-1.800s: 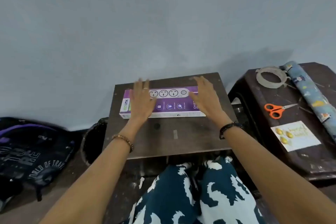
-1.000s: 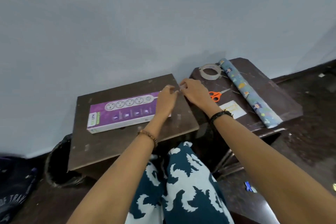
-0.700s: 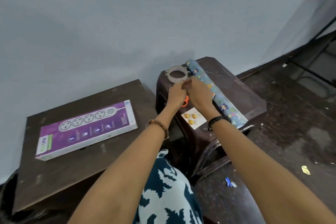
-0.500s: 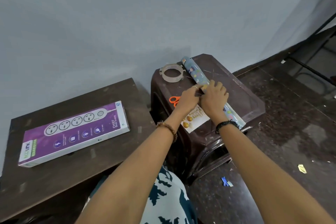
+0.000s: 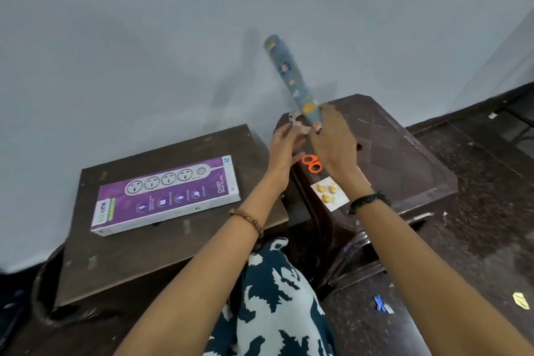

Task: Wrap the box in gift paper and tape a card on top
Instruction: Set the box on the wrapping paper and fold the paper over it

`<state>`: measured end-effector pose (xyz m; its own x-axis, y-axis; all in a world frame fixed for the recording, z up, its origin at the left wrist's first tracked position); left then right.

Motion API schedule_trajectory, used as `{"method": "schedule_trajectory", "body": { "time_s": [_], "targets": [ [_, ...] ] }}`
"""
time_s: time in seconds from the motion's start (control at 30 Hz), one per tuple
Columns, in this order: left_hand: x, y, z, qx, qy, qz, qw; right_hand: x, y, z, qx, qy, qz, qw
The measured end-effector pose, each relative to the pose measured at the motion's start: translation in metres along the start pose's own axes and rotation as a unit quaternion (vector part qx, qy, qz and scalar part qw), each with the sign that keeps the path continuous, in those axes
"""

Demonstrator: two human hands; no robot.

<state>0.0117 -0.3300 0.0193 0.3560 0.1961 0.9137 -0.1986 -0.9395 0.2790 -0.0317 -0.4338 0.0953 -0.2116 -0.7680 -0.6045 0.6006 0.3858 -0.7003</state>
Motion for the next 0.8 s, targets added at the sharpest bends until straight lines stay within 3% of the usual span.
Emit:
{"method": "schedule_trajectory", "body": {
  "time_s": [0.07, 0.13, 0.33, 0.53, 0.67, 0.8],
  "targets": [
    [0.017, -0.034, -0.004, 0.054, 0.004, -0.089, 0.995, -0.039, 0.018, -0.016, -0.042, -0.062, 0.004, 0.997],
    [0.028, -0.075, -0.010, 0.114, 0.005, -0.104, 0.988, -0.070, 0.042, -0.035, -0.089, -0.112, -0.001, 0.990],
    [0.030, -0.174, -0.033, 0.179, -0.032, -0.101, 0.978, -0.123, 0.107, -0.081, -0.234, -0.131, 0.082, 0.960],
    [0.034, -0.221, -0.035, 0.179, 0.004, -0.089, 0.980, -0.156, 0.131, -0.088, -0.202, -0.210, -0.034, 0.956],
    [0.038, -0.249, -0.027, 0.211, -0.011, -0.217, 0.953, -0.174, 0.154, -0.086, -0.241, -0.259, -0.053, 0.934],
    [0.041, -0.265, -0.009, 0.195, -0.014, -0.318, 0.928, -0.177, 0.179, -0.069, -0.286, -0.214, -0.021, 0.934]
  ]
}}
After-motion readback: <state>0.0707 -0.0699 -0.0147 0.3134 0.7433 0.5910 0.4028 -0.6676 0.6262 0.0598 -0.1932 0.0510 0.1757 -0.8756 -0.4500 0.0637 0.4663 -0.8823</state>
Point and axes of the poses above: each hand's wrist, its own z-axis towards the middle knuckle, its own y-axis out of the palm, x = y × z, the point moved 9 cm from there along z, towards the middle knuckle, and after that the axes turned 4 degrees about x, right-handed, at the moved point
